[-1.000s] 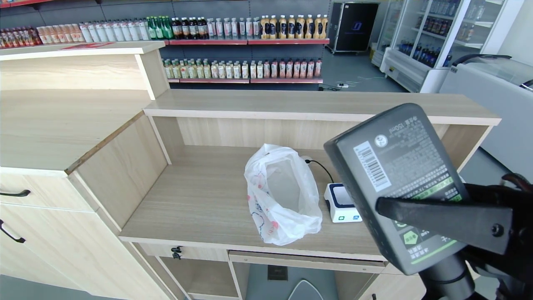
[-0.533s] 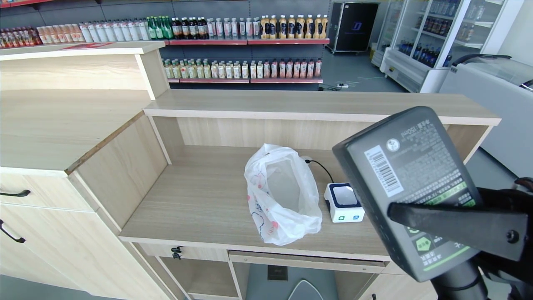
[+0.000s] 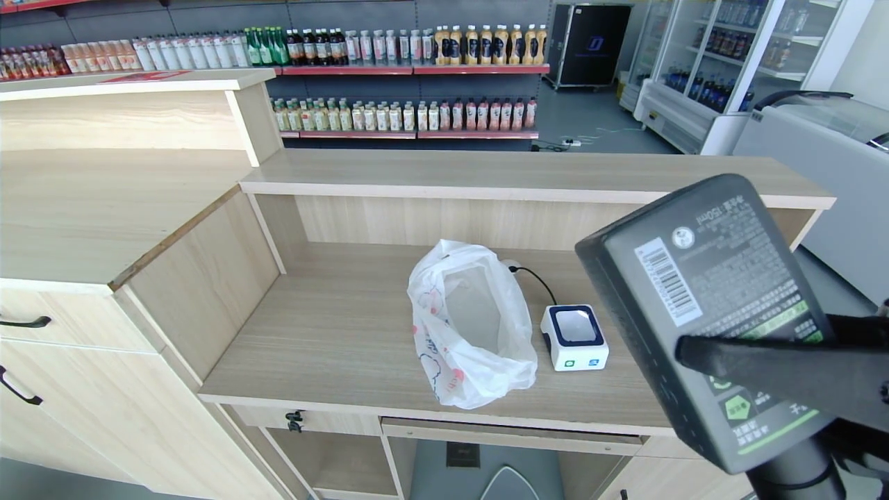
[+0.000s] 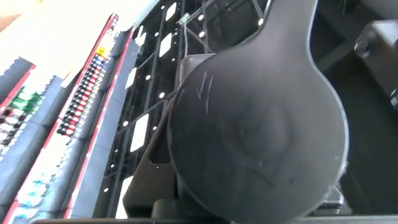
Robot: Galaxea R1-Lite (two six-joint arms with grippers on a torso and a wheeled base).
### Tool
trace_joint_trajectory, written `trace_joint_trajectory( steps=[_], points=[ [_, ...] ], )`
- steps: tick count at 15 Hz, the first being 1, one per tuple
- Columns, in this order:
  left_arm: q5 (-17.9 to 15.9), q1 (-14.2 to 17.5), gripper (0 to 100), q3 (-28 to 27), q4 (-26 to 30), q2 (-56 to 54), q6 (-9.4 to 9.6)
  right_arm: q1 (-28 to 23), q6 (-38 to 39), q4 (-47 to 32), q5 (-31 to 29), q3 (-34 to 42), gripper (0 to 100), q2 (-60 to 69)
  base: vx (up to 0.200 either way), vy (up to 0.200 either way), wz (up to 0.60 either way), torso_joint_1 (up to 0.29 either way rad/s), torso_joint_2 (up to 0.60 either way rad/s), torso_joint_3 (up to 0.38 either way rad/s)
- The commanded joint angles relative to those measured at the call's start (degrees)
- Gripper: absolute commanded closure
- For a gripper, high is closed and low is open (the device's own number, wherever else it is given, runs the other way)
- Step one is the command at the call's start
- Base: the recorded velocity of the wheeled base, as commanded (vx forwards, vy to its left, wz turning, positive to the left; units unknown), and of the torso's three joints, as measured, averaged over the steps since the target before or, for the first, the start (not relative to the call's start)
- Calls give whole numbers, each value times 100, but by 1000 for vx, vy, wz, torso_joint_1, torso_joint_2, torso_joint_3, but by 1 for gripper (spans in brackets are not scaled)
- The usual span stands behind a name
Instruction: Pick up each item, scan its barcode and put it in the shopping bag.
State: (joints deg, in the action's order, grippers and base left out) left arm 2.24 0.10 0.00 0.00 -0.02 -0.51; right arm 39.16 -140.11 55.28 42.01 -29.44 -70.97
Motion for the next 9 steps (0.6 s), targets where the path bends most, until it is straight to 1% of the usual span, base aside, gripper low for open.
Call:
trace_joint_trajectory(
  steps=[1,2,3,4,5,6,7,8,9],
  points=[
    [-5,-1,0,0,0,2,-2,-655,968,9,-114,-167,100,180,0,0,0,0,0,0],
    [-5,-1,0,0,0,2,-2,-1129,1811,9,-255,-167,100,330,0,0,0,0,0,0],
    [4,-1,0,0,0,2,-2,-1710,2928,9,-404,-150,100,426,0,0,0,0,0,0],
    [-5,-1,0,0,0,2,-2,-2008,3481,9,-457,-132,100,426,0,0,0,0,0,0],
    [-5,-1,0,0,0,2,-2,-2659,4721,-79,-553,44,100,400,0,0,0,0,0,0],
    [4,-1,0,0,0,2,-2,-2914,5969,-492,-817,255,100,409,0,0,0,0,0,0],
    [4,-1,0,0,0,2,-2,-2975,6478,-738,-993,272,100,418,0,0,0,0,0,0],
    [4,-1,0,0,0,2,-2,-3212,7498,-1266,-1520,193,100,453,0,0,0,0,0,0],
    [-5,-1,0,0,0,2,-2,-3467,8412,-1565,-1995,35,100,453,0,0,0,0,0,0]
  ],
)
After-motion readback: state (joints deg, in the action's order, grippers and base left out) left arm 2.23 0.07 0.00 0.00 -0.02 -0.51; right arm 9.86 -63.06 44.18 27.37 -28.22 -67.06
